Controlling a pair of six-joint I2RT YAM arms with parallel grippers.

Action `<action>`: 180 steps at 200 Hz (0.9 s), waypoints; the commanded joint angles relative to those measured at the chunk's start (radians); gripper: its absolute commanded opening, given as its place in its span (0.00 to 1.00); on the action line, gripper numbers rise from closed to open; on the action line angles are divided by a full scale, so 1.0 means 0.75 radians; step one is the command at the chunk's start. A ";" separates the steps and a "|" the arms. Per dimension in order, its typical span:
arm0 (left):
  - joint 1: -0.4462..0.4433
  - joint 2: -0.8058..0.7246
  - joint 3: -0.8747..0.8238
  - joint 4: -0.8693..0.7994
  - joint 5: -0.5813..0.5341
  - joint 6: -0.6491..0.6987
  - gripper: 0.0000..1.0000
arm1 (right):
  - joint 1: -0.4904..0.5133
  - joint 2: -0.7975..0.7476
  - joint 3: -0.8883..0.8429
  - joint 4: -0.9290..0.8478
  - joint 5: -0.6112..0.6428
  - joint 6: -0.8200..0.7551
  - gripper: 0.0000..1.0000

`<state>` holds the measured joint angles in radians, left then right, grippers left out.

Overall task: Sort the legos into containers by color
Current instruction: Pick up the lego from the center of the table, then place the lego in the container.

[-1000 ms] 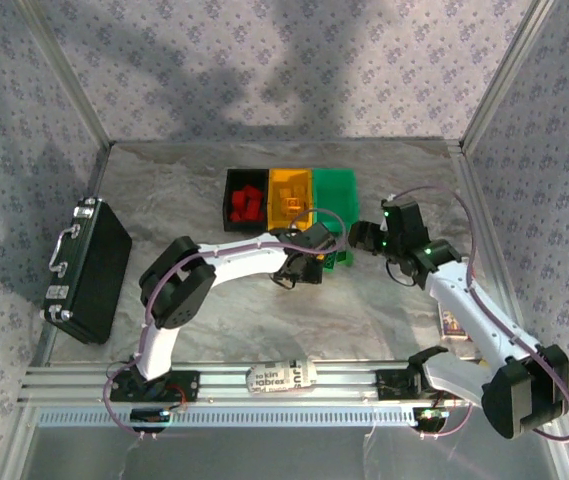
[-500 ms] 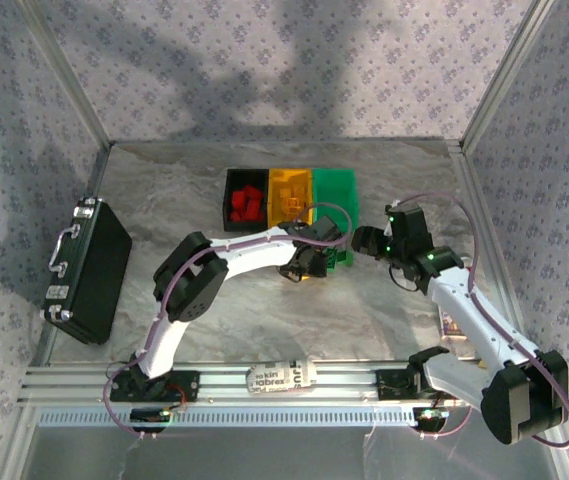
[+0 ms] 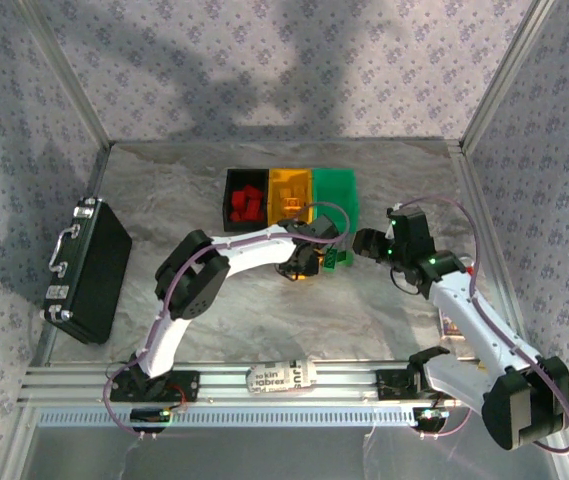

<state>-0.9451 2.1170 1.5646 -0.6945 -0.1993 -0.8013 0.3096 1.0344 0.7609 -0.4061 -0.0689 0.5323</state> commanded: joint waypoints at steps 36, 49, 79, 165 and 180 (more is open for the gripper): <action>0.010 -0.275 -0.069 -0.071 -0.075 0.087 0.31 | -0.010 -0.048 -0.035 0.006 -0.019 0.023 0.68; 0.040 -0.306 -0.035 -0.073 -0.081 0.138 0.31 | -0.008 -0.050 -0.039 0.007 -0.023 0.026 0.68; 0.138 -0.268 0.162 -0.160 -0.084 0.249 0.31 | -0.008 -0.056 -0.051 0.001 -0.028 0.029 0.68; 0.328 0.148 0.949 -0.401 -0.021 0.481 0.76 | -0.006 -0.099 -0.060 -0.038 -0.031 0.021 0.68; 0.306 0.141 0.947 -0.410 -0.051 0.484 0.81 | -0.009 -0.128 -0.080 -0.053 -0.021 0.015 0.68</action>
<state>-0.6888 2.2112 2.2299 -0.8993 -0.2207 -0.4828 0.3088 0.9829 0.7216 -0.4145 -0.0837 0.5423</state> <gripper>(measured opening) 0.784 0.683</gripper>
